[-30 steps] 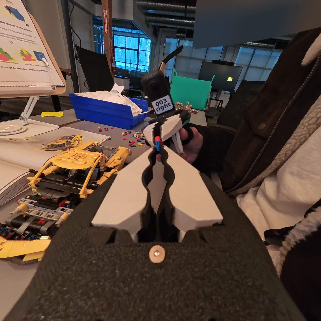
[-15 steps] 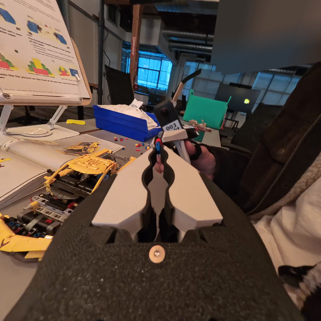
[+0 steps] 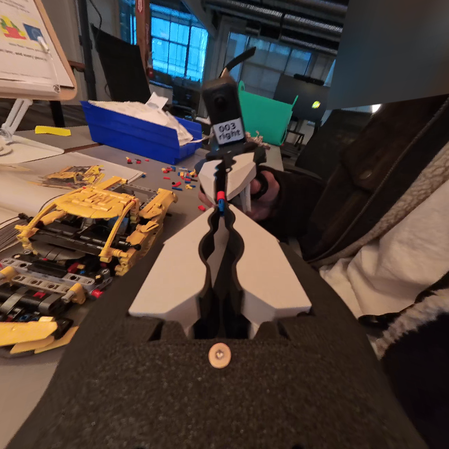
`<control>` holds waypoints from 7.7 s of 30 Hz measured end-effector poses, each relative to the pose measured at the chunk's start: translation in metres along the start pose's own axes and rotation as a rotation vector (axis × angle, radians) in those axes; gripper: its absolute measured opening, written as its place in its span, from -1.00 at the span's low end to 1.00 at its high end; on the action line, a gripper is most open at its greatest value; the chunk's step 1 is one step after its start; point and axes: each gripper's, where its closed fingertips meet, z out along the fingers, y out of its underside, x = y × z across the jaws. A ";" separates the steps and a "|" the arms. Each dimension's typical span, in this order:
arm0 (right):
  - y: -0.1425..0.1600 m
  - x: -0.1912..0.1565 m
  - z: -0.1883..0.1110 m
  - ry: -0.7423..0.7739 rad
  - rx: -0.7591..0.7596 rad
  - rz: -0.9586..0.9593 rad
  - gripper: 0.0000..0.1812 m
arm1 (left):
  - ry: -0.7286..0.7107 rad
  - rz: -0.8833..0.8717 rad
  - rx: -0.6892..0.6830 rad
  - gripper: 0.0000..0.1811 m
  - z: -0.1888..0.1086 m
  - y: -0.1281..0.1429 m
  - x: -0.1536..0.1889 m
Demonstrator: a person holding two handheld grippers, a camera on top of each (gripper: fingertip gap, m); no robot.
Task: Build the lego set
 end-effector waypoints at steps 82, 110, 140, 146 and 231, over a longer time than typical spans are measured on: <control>-0.110 0.227 -0.189 0.733 0.340 0.064 -0.93 | -0.435 -0.197 -0.101 -0.85 0.015 -0.015 -0.264; -0.104 0.226 -0.179 0.650 0.338 0.133 -0.94 | -0.412 -0.206 -0.116 -0.84 0.017 -0.012 -0.261; -0.083 -0.024 0.027 -0.223 0.045 -0.002 -0.94 | -0.278 -0.063 0.164 -0.76 0.000 -0.060 -0.009; -0.077 -0.018 0.019 -0.165 0.169 -0.040 -0.93 | -0.224 -0.064 0.178 -0.78 0.007 -0.051 -0.002; -0.027 0.076 0.001 0.268 -0.013 0.051 -0.75 | -0.591 1.117 -0.462 -0.96 0.017 -0.008 -0.078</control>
